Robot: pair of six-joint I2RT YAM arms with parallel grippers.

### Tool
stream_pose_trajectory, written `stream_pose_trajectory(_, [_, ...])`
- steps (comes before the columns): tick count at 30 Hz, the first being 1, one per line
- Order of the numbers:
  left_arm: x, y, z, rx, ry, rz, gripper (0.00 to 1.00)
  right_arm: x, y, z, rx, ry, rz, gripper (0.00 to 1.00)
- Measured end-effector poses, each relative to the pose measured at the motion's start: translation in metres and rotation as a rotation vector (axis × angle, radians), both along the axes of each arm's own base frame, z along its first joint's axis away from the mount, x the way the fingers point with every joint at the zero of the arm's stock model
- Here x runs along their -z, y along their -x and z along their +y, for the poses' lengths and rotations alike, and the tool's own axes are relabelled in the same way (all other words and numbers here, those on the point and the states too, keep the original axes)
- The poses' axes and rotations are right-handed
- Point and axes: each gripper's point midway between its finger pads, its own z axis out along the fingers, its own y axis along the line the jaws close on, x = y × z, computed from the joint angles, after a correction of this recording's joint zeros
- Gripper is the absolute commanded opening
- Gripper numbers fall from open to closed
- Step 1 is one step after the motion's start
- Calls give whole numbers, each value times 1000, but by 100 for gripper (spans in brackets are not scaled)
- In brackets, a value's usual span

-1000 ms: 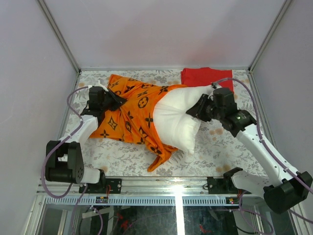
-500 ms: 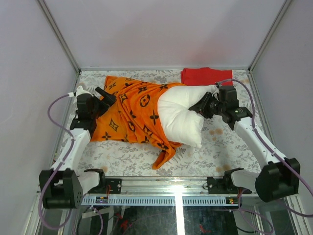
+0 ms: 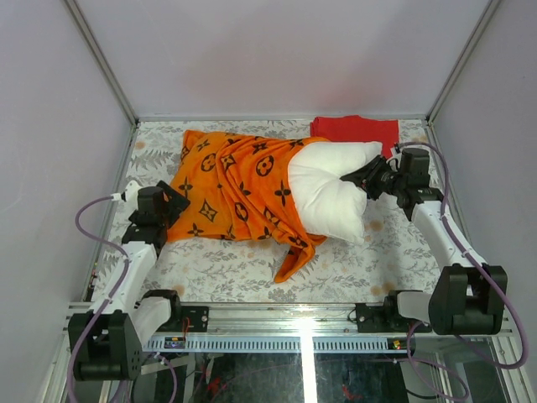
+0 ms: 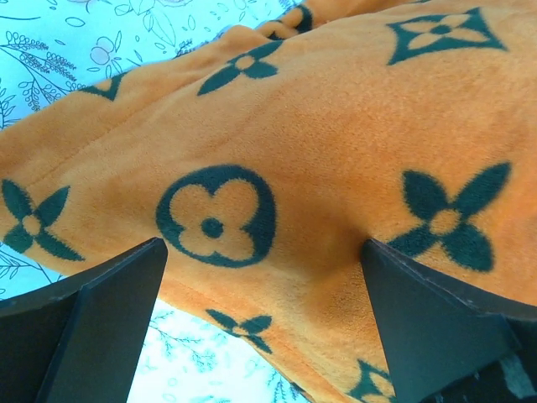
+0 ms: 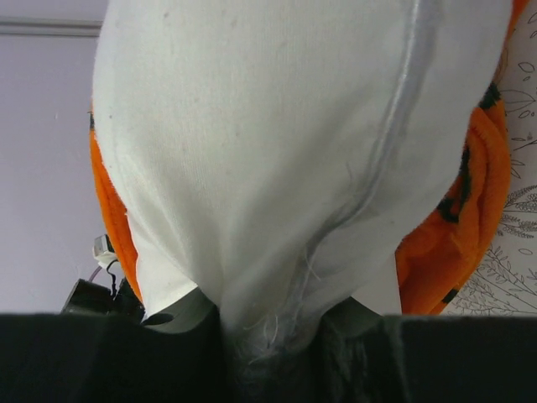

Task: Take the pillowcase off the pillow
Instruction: Remove the pillow from the pillowcase.

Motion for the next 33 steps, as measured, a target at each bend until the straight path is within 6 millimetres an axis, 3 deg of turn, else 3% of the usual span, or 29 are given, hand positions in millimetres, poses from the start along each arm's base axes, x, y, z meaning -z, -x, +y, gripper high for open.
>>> stream_pose_trajectory(3, [13, -3, 0, -1, 0, 35, 81, 1, 3, 0, -8, -11, 1, 0])
stream_pose_trajectory(9, [40, -14, 1, -4, 10, 108, 17, -11, 9, 1, -25, -27, -28, 0])
stream_pose_trajectory(11, [39, -19, 5, -10, 25, 105, 3, -15, 10, 0, -26, -29, -40, 0])
stream_pose_trajectory(12, [39, -22, 8, -18, 34, 102, 0, -16, 10, -1, -23, -29, -43, 0])
stream_pose_trajectory(21, [40, -28, 37, -97, 150, 89, 0, -26, 14, -16, -12, -79, -44, 0])
stream_pose_trajectory(24, [43, -30, 44, -112, 246, 75, 0, -44, 4, -36, 43, -241, -113, 0])
stream_pose_trajectory(30, [58, -29, 53, -126, 342, 84, 0, -49, -17, -67, 135, -532, -128, 0])
stream_pose_trajectory(31, [57, -28, 53, -127, 340, 77, 7, -52, -17, -68, 132, -543, -132, 0])
stream_pose_trajectory(32, [54, -26, 53, -125, 332, 65, 23, -56, -15, -67, 124, -537, -147, 0])
stream_pose_trajectory(33, [48, -22, 52, -122, 310, 43, 50, -58, -13, -66, 121, -521, -157, 0])
